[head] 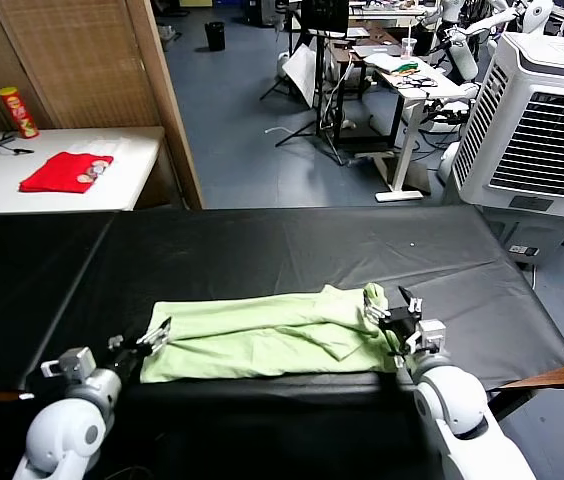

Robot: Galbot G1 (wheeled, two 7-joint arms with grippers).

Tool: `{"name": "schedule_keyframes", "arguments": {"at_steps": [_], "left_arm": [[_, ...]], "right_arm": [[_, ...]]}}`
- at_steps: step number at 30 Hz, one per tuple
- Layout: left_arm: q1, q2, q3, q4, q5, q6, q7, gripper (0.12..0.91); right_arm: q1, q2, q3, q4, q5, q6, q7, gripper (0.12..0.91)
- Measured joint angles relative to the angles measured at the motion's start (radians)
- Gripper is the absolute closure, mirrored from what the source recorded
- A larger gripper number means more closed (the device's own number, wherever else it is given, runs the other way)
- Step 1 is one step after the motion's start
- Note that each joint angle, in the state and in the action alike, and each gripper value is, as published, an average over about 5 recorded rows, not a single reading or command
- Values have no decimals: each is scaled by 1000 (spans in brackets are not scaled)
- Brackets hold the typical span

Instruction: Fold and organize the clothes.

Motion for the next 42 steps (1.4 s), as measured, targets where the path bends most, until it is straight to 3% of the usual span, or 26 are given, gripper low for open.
{"name": "schedule_keyframes", "arguments": {"at_steps": [4, 12, 15, 19, 23, 27, 31, 35, 42], "left_arm": [[27, -25, 2, -5, 23, -3, 0, 311], [70, -73, 5, -37, 60, -1, -2, 736], [77, -86, 6, -51, 89, 2, -3, 855], [72, -86, 5, -60, 167, -8, 3, 873], [54, -58, -9, -39, 303, -57, 27, 874], [43, 20, -44, 11, 412, -98, 34, 874], [53, 125, -87, 40, 411, -99, 33, 874], [57, 180, -96, 4, 358, -50, 12, 874], [15, 102, -7, -178, 97, 104, -112, 874]], "right_arm": [[-9, -2, 3, 16, -1, 1, -1, 227], [-12, 0, 2, 27, -8, 2, -5, 227], [-11, 6, 0, 27, -11, 5, -6, 227], [-12, 12, -2, 29, -14, 8, -7, 227], [-16, 12, 2, 36, -14, 10, -7, 227], [-20, 11, 12, 44, -13, 11, -6, 227], [-22, 19, 12, 47, -17, 11, -5, 227], [-25, 33, 7, 49, -35, 11, -3, 227], [-49, 52, 16, 55, -57, 36, -7, 227]]}}
